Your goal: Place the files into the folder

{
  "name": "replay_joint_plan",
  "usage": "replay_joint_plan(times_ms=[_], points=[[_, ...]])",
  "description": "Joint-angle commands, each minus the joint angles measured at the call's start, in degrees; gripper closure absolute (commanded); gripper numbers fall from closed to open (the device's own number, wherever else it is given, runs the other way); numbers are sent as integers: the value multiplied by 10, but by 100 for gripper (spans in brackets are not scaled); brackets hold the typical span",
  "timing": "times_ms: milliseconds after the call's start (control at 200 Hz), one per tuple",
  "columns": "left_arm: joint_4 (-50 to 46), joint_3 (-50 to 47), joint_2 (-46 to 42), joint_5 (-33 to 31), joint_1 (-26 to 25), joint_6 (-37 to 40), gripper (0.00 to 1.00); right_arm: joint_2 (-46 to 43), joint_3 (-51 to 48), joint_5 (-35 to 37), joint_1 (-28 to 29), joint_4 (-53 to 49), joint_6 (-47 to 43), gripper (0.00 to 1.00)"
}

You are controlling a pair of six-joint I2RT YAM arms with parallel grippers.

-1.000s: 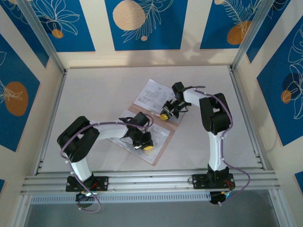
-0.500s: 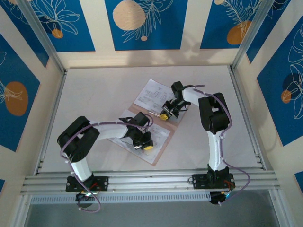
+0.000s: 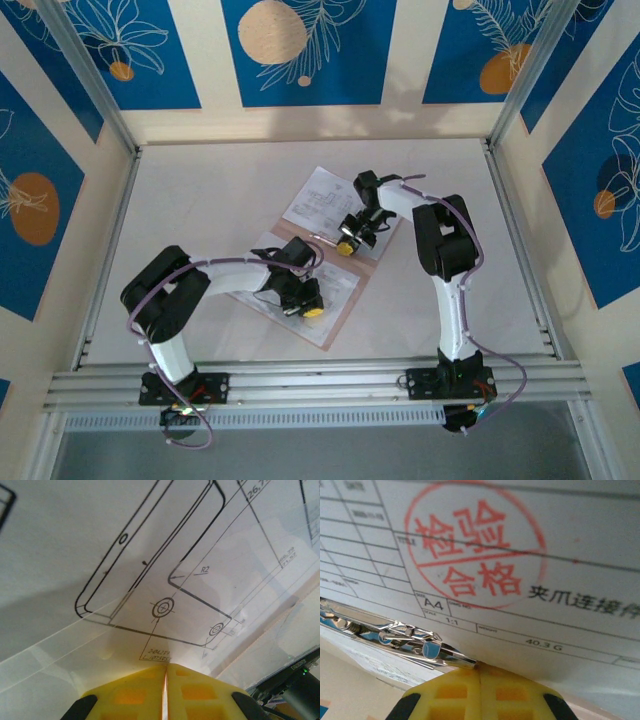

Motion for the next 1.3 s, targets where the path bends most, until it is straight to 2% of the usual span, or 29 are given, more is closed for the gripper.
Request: replay_joint_plan(times_ms=[0,130,280,535,775,925,985,1145,1295], points=[[-35,-19,7,-31,-1,-6,90,86,-30,149,2,-66,37,100],[-33,-19,6,-31,0,-7,90,90,-21,154,9,-75,42,100],[-30,-22,4,-34,0,-8,90,53,-14,144,15,-56,35,100],[-31,-18,5,-36,0,-5,90,26,89,96,19,-86,14,100],[-49,-10,1,-45,5,9,90,-11,96,70,20,-83,19,78],[-83,-4,-8,-59,14,36,90,-66,62,80,16,-46,15,71],[-104,-1,-14,-68,21,53,90,-89,31,83,11,-11,10,72],[-149,5,-26,-83,48,103,89,-114,-35,53,-1,49,-11,87],[-196,15,-34,-114,88,159,88,-130,-60,56,11,58,-23,89]])
